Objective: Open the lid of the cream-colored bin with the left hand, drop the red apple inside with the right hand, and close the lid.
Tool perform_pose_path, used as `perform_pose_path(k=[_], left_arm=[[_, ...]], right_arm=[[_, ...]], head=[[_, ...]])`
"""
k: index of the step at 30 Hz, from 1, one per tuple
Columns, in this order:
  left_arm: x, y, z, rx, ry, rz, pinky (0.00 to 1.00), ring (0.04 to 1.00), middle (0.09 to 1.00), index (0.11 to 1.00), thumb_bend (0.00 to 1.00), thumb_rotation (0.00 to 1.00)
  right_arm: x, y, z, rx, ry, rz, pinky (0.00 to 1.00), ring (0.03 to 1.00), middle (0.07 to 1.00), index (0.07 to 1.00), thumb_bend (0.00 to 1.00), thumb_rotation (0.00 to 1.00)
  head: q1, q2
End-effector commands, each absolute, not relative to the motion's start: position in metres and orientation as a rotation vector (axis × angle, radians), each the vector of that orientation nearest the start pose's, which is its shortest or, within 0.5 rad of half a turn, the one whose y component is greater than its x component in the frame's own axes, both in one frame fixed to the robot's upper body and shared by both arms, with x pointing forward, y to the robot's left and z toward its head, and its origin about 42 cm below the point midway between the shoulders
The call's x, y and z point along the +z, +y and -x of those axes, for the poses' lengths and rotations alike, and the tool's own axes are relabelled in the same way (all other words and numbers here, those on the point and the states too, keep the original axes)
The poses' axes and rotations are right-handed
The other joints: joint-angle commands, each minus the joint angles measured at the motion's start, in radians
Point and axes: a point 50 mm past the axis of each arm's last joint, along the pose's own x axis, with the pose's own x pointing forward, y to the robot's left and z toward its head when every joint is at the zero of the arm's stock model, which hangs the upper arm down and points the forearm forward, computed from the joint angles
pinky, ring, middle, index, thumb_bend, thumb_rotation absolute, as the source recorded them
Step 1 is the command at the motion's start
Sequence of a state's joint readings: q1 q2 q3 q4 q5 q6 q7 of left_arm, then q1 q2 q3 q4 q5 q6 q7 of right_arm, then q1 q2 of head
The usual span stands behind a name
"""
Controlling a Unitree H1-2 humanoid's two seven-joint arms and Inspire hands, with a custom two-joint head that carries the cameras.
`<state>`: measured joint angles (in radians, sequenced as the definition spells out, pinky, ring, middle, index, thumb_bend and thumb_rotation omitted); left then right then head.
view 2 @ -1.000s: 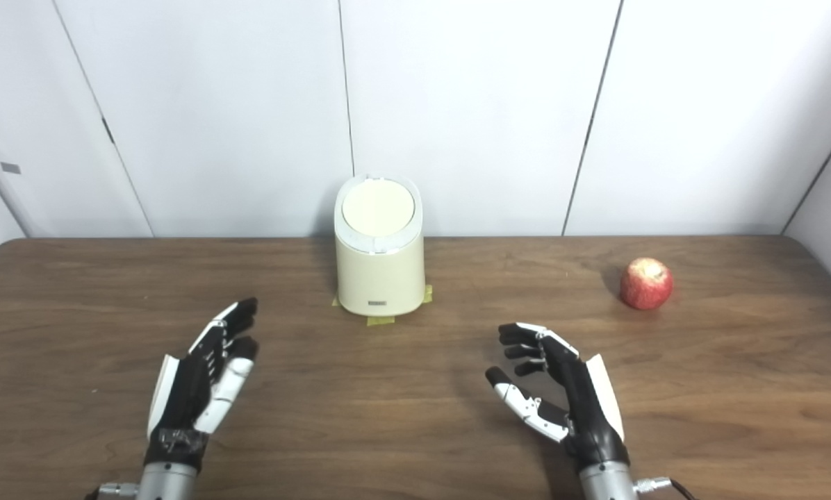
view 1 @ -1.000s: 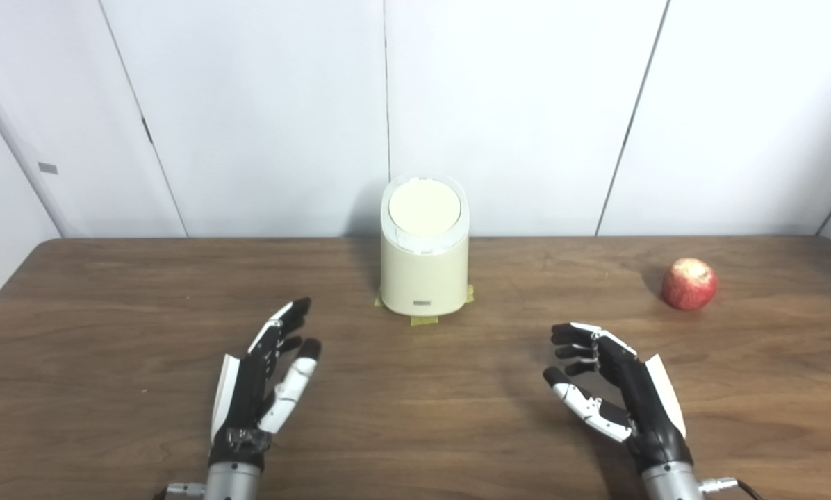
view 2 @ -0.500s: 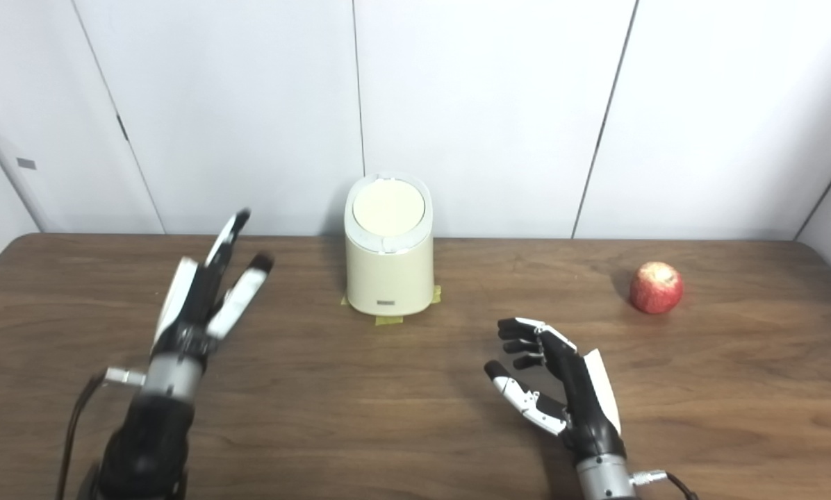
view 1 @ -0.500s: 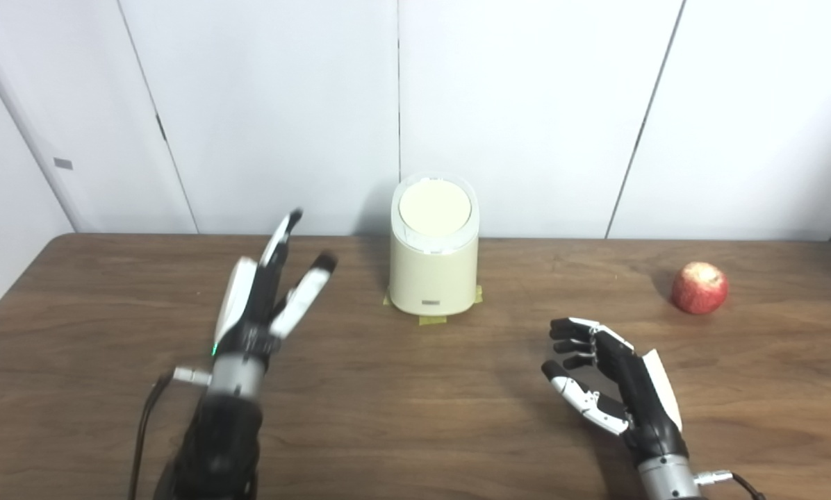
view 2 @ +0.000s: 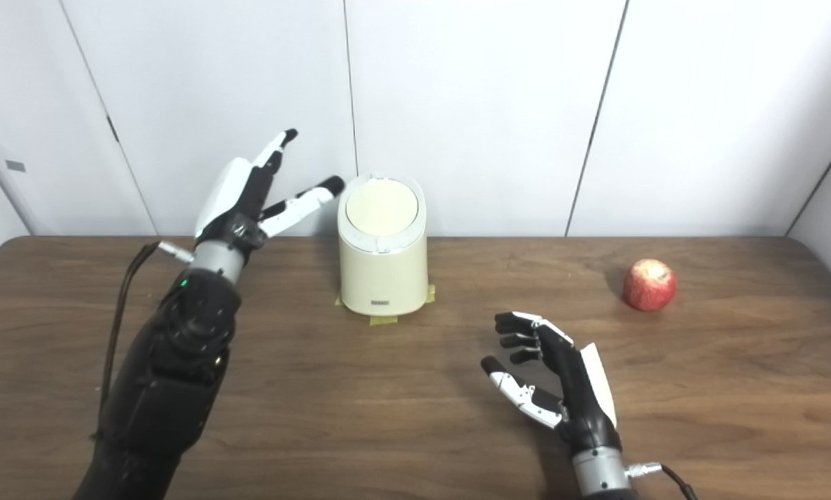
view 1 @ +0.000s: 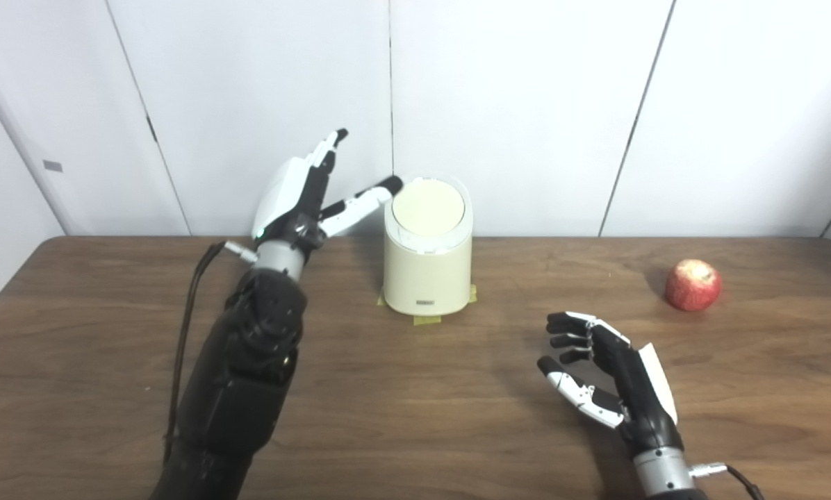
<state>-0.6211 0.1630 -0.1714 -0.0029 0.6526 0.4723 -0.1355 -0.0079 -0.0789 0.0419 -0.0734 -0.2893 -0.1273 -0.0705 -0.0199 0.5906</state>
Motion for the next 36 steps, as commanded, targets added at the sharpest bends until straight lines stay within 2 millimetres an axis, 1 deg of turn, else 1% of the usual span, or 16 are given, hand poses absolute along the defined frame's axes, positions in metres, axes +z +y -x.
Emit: perform_pose_path(k=[1,3,4,9,13,15,17,22,27,33,35,36], left_arm=[[0.319,0.167,-0.448,0.019,-0.263,-0.873,1.0,1.0,1.0,1.0,0.83,0.85],[0.32,0.162,-0.453,0.008,-0.264,-0.889,1.0,1.0,1.0,1.0,0.83,0.89],[0.321,0.159,-0.455,0.001,-0.261,-0.895,1.0,1.0,1.0,1.0,0.83,0.9],[0.324,0.148,-0.466,-0.018,-0.26,-0.931,1.0,1.0,1.0,1.0,0.84,0.89],[0.323,0.143,-0.474,-0.024,-0.257,-0.97,1.0,1.0,1.0,1.0,0.85,0.92],[0.322,0.141,-0.477,-0.026,-0.25,-0.987,1.0,1.0,1.0,1.0,0.84,0.92],[0.321,0.139,-0.481,-0.022,-0.241,-0.999,1.0,1.0,1.0,1.0,0.84,0.89],[0.312,0.138,-0.487,-0.022,-0.217,-1.023,1.0,1.0,1.0,0.999,0.82,0.85],[0.304,0.139,-0.49,-0.014,-0.199,-1.084,1.0,1.0,1.0,0.997,0.79,0.81],[0.295,0.137,-0.496,0.017,-0.162,-1.173,1.0,1.0,1.0,1.0,0.78,0.77],[0.291,0.138,-0.497,0.028,-0.155,-1.192,1.0,1.0,1.0,0.994,0.76,0.7],[0.288,0.138,-0.498,0.036,-0.15,-1.203,1.0,1.0,1.0,0.992,0.76,0.69]], right_arm=[[0.134,-0.22,-0.292,-0.017,-0.273,0.351,0.57,0.667,0.699,0.688,0.27,0.32],[0.133,-0.22,-0.293,-0.018,-0.273,0.355,0.57,0.667,0.7,0.689,0.26,0.32],[0.133,-0.22,-0.293,-0.017,-0.277,0.358,0.57,0.667,0.699,0.689,0.26,0.3],[0.131,-0.219,-0.294,-0.018,-0.282,0.353,0.57,0.67,0.699,0.689,0.26,0.28],[0.13,-0.217,-0.293,-0.019,-0.282,0.341,0.57,0.668,0.698,0.689,0.28,0.3],[0.129,-0.216,-0.292,-0.021,-0.273,0.325,0.58,0.671,0.701,0.69,0.28,0.3],[0.128,-0.215,-0.292,-0.019,-0.273,0.325,0.58,0.673,0.702,0.692,0.28,0.28],[0.125,-0.212,-0.291,-0.021,-0.279,0.344,0.57,0.67,0.701,0.69,0.27,0.29],[0.124,-0.211,-0.29,-0.023,-0.277,0.35,0.57,0.67,0.703,0.692,0.25,0.25],[0.12,-0.21,-0.289,-0.02,-0.282,0.344,0.57,0.667,0.701,0.692,0.26,0.24],[0.119,-0.21,-0.289,-0.02,-0.281,0.346,0.57,0.664,0.698,0.692,0.26,0.27],[0.119,-0.21,-0.288,-0.02,-0.279,0.349,0.57,0.664,0.698,0.692,0.26,0.28]], head=[[-0.005,-0.002],[-0.005,-0.004],[-0.006,-0.005],[-0.014,-0.008],[-0.017,-0.009],[-0.017,-0.016],[-0.02,-0.02],[-0.029,-0.032],[-0.036,-0.042],[-0.041,-0.049],[-0.045,-0.053],[-0.047,-0.054]])
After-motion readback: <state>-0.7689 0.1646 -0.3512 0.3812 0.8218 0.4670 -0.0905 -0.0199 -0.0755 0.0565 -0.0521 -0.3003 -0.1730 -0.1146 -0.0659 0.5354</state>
